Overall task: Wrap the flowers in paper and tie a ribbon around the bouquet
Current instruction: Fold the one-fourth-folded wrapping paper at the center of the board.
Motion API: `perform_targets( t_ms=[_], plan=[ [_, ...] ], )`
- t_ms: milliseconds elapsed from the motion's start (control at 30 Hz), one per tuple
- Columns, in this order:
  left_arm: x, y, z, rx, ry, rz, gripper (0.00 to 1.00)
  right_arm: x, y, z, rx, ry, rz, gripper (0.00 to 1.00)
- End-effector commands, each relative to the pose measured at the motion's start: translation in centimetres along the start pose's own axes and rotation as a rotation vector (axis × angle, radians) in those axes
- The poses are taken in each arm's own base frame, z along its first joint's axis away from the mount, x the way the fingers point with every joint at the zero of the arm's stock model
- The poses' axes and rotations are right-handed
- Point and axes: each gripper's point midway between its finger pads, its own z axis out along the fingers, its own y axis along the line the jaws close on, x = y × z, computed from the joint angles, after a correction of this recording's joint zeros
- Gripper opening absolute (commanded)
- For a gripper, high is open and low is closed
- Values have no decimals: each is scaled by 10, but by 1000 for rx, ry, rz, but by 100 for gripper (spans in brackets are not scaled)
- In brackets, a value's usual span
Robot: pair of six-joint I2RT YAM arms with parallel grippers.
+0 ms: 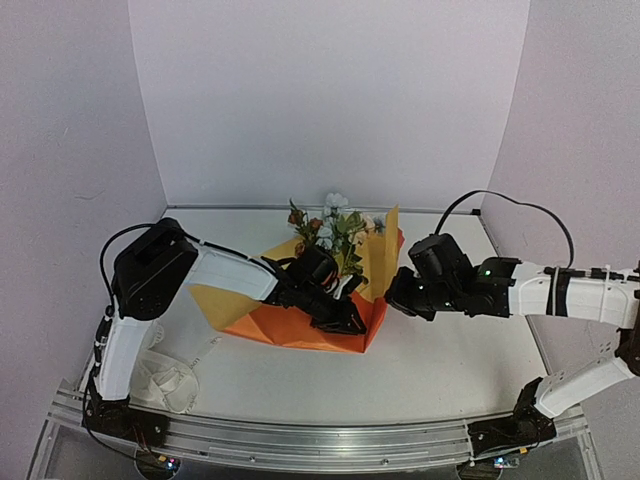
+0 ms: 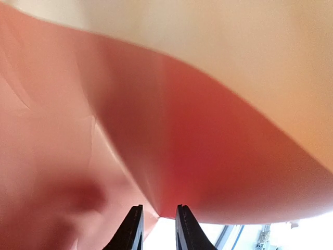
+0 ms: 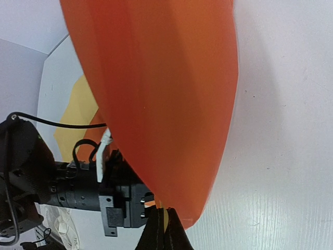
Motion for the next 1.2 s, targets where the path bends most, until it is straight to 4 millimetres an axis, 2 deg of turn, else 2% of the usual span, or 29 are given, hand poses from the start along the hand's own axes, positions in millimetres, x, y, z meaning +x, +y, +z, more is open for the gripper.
perform_targets(
  t_ms=[0,100,200,300,467,700,867,1033,1167],
  plan=[
    [-34,-36,-48,73,-138,46,26,-12,7,-10,5,-26,-22,0],
    [-36,-21,-78,48,-186,-5,26,-13,9,-8,15,-19,-30,0],
    [-23,14,-105,-32,-203,-83,22,-14,13,-6,21,-12,-43,0],
    [-6,40,-120,-98,-199,-126,20,-16,17,-4,27,-8,-56,0],
    [11,63,-115,-140,-149,-162,17,-17,22,1,33,1,-67,0],
    [9,82,-95,-161,-120,-194,14,-15,42,17,17,45,-90,0],
    [8,84,-91,-158,-120,-202,14,-5,68,39,-29,126,-135,0],
    [8,85,-91,-154,-129,-210,13,14,94,65,-106,240,-196,0],
    [9,80,-101,-152,-157,-209,14,30,98,87,-119,309,-227,0]
  ],
)
